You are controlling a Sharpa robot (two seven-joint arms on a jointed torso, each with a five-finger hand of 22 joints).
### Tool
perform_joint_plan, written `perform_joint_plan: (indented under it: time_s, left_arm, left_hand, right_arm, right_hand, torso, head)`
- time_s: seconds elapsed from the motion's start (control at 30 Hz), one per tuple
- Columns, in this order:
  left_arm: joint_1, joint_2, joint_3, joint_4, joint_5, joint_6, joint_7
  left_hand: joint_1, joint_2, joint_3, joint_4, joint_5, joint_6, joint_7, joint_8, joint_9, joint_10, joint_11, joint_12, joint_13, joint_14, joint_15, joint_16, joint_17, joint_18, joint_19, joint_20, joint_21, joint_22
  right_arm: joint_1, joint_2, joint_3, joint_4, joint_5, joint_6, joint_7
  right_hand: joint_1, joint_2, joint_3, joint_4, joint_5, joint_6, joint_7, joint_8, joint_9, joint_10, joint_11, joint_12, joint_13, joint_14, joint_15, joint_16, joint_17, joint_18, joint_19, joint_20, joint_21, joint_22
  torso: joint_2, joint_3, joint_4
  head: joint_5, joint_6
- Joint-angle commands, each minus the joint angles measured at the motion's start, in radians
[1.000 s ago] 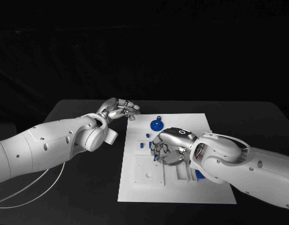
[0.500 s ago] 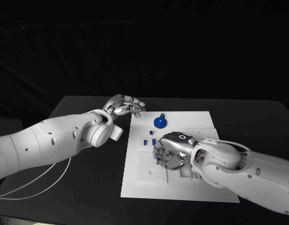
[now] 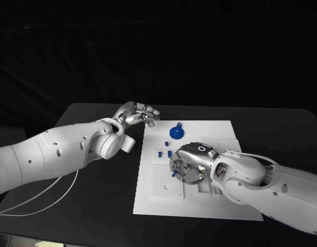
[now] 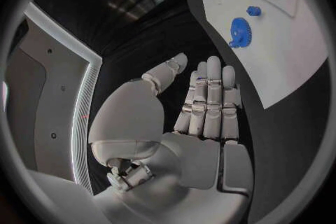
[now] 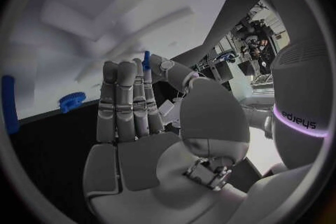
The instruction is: Assemble the parts on the task board
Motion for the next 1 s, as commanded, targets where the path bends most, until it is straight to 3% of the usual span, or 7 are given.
perform_joint_plan:
  time_s: [0.03, 1.0]
  left_arm:
    - [0.001, 0.0, 0.0, 0.001, 0.006, 0.016, 0.008]
    - [0.001, -0.002, 0.0, -0.002, 0.006, 0.018, 0.007]
  left_hand:
    - [-0.002, 0.009, -0.006, 0.0, 0.003, -0.007, -0.002, 0.003, -0.001, 0.005, 0.001, -0.006, -0.001, 0.006, 0.0, -0.006, 0.003, -0.005, 0.0, -0.006, -0.005, 0.002]
    - [-0.002, 0.01, -0.007, 0.0, 0.002, -0.007, -0.002, 0.004, -0.002, 0.005, 0.001, -0.007, -0.001, 0.006, 0.0, -0.01, 0.009, -0.005, 0.0, -0.006, -0.006, 0.003]
  right_arm:
    - [-0.002, -0.004, -0.001, -0.002, -0.02, 0.007, -0.013]
    - [-0.002, -0.033, 0.0, 0.036, -0.014, -0.004, -0.019]
  right_hand:
    - [0.002, 0.003, -0.002, 0.0, 0.004, 0.003, -0.006, 0.007, 0.001, 0.005, -0.001, 0.002, 0.001, 0.0, -0.007, 0.006, -0.001, 0.011, 0.006, 0.001, 0.004, 0.001]
    - [0.002, 0.003, -0.001, 0.0, 0.005, 0.004, -0.007, 0.007, 0.004, 0.008, -0.002, 0.002, 0.004, 0.0, -0.008, 0.011, -0.003, 0.011, 0.009, -0.001, 0.006, 0.002]
  torso:
    - [0.0, -0.0006, 0.0012]
    - [0.0, -0.0008, 0.0005]
  head:
    - [0.001, -0.002]
    - [0.002, -0.008]
